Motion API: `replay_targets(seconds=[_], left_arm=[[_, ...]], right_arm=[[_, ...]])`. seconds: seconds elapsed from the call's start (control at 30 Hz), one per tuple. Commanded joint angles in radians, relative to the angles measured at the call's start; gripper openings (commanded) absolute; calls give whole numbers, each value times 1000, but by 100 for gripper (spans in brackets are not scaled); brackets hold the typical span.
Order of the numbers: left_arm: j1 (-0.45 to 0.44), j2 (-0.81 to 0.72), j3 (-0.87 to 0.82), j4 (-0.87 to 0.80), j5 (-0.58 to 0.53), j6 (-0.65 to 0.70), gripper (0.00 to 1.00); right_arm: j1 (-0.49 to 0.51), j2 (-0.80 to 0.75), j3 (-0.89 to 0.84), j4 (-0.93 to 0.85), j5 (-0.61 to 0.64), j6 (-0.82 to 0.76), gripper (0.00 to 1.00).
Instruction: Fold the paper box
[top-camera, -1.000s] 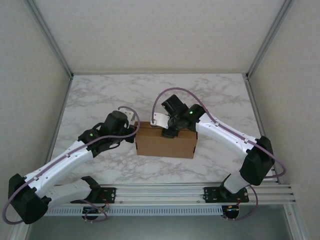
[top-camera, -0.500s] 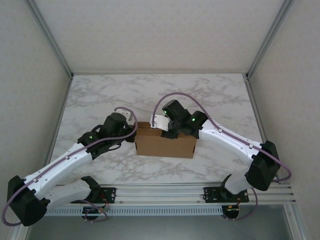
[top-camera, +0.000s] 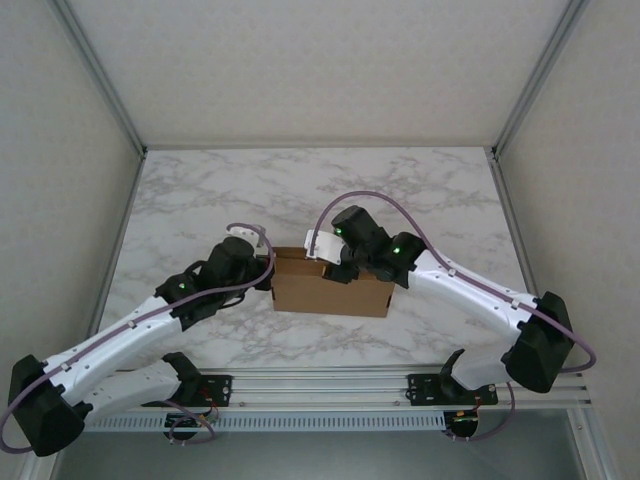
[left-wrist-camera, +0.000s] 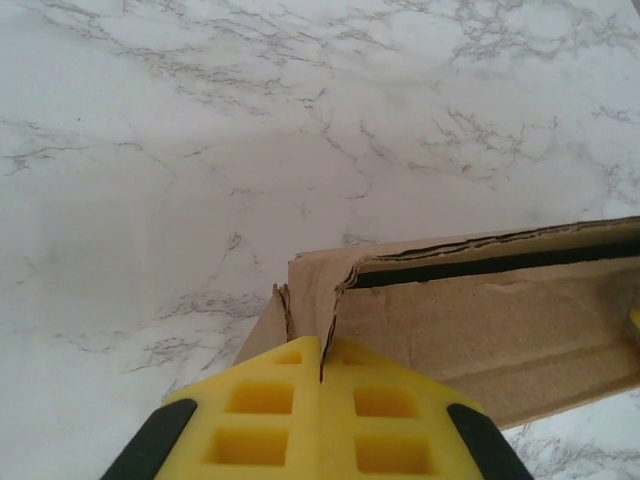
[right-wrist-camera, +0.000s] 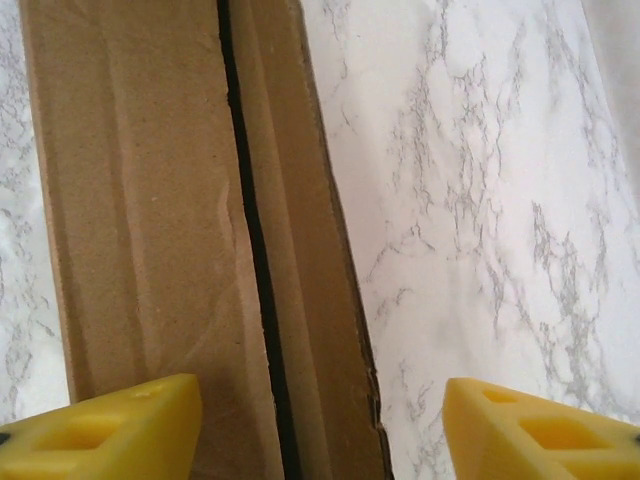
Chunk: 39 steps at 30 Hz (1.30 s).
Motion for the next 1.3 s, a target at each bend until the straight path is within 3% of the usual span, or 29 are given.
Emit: replay_targets(seconds=[0.0,0.3,0.47,0.53,0.67,0.83,0.97,1.1,1.27], left_arm=[[-43,19,-32,-84,-38,-33,0],[-92,12,-66,-94,-129,-48,0],[-124,13,-70,-92,-163,-53,0],[-133,14,-66,-96,-177,-49,0],[-139,15,-62,-92,-190,-36,0],[-141,20,-54,-78,-203,-14,0],[-141,15,-48,-68,-201,5,0],[-142,9,-41,-73,-220,29,0],[-142,-18,-59,-52,-217,48,0]], right_arm=[[10,-58,-20,15,-44,39,75],[-12,-208,32,76,-101,208,99],[-58,-298,50,209,99,498,99],[-112,-306,122,106,113,624,99],[-256,-272,226,-120,-53,668,99],[-267,-364,146,-192,2,550,97],[-284,-391,119,-336,40,336,76],[-336,-500,14,-337,-20,138,46],[-409,-435,-2,-465,-83,13,52]])
